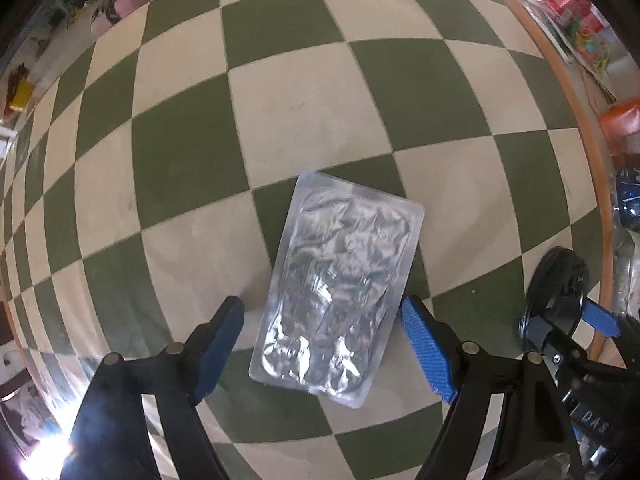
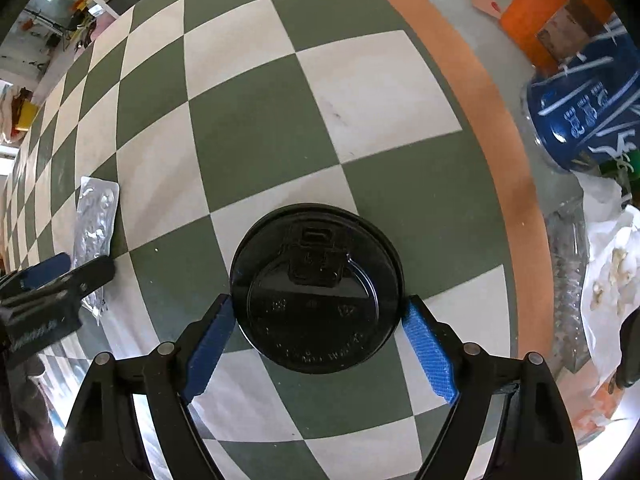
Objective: Collect trash
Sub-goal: 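Grasp the clear blister pack with left tool while right tool grasps the black cup lid, then carry the blister pack and lid over the bin and open both tools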
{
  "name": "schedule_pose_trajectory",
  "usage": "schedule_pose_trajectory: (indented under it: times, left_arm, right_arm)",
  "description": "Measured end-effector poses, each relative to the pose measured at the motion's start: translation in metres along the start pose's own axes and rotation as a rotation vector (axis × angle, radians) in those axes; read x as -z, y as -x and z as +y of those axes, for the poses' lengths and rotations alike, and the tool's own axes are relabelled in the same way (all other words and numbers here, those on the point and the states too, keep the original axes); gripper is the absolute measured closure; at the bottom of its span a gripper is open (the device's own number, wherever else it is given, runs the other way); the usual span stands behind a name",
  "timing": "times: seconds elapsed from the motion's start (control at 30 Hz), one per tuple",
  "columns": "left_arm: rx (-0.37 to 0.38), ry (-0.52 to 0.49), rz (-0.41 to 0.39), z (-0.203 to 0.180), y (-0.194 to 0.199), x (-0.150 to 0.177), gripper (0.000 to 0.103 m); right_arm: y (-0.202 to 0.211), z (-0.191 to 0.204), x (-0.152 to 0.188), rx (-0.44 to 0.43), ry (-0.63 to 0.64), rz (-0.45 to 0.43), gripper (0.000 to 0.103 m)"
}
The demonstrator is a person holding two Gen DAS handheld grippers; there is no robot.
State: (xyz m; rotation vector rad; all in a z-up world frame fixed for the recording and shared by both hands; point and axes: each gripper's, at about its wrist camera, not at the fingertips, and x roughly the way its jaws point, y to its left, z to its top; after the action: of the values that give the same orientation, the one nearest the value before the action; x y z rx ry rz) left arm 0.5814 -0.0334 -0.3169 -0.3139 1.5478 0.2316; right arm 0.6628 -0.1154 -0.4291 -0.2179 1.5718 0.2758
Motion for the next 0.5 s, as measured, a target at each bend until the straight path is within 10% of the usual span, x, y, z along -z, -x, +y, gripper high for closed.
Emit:
schedule_pose_trajectory:
  times: [0.5]
  left_arm:
    - [-0.006,-0.048,-0.01,-0.022,0.008,0.01,0.038]
  right_arm:
    - [0.01,0.015,0.02,-0.056,0.016,-0.024,0.018]
